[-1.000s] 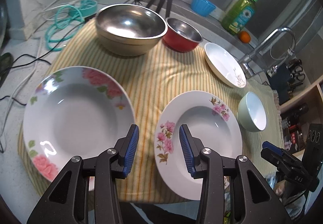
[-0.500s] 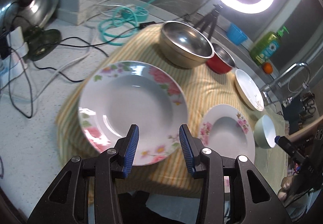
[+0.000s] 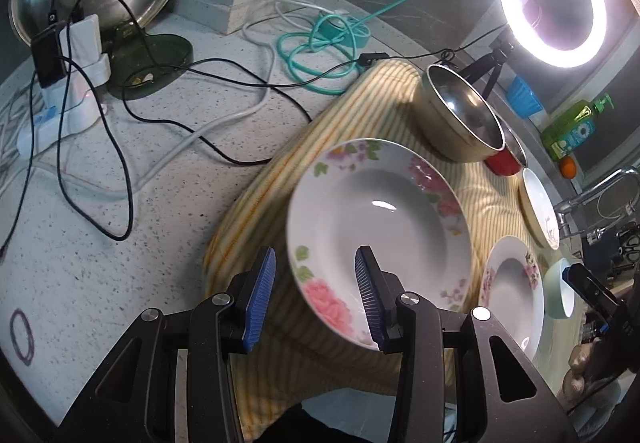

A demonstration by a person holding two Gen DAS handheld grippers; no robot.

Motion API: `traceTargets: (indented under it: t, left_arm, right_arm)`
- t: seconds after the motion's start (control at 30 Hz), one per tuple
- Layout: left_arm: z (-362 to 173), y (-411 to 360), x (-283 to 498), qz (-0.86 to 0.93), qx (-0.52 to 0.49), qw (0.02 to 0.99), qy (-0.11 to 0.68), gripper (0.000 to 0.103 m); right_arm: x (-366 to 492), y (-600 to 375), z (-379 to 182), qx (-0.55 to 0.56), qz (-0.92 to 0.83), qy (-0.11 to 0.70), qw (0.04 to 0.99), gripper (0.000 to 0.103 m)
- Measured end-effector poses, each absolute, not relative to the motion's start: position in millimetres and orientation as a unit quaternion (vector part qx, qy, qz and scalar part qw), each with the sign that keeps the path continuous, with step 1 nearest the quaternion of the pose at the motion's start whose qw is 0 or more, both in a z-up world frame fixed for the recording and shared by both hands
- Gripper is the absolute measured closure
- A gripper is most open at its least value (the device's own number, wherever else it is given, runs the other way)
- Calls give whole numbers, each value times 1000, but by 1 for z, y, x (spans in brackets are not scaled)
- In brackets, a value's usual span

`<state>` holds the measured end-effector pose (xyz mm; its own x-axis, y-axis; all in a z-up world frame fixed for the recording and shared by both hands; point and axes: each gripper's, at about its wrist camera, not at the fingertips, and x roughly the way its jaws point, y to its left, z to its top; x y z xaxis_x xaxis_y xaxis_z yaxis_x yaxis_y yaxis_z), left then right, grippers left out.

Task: Organize plates and bowls
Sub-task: 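Move the left tool to the pink-rose plate and grasp its rim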

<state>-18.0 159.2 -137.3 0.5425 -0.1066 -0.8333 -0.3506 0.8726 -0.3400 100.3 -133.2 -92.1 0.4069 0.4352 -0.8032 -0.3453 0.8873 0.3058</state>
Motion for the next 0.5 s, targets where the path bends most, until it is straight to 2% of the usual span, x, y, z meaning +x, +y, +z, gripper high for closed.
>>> traceTargets:
  t: [0.1, 0.37, 0.5]
  left_arm:
    - [-144, 168, -16, 69, -251, 840, 476, 63]
    - [-158, 178, -4, 54, -258, 834, 486, 67]
    - [-163, 181, 5, 47, -258, 830, 492, 75]
  right_arm:
    - [108, -116, -99, 40, 247, 504, 827, 10]
    - [127, -80, -124, 38, 274, 542, 793, 44]
    - [135, -71, -139, 43, 279, 563, 777, 56]
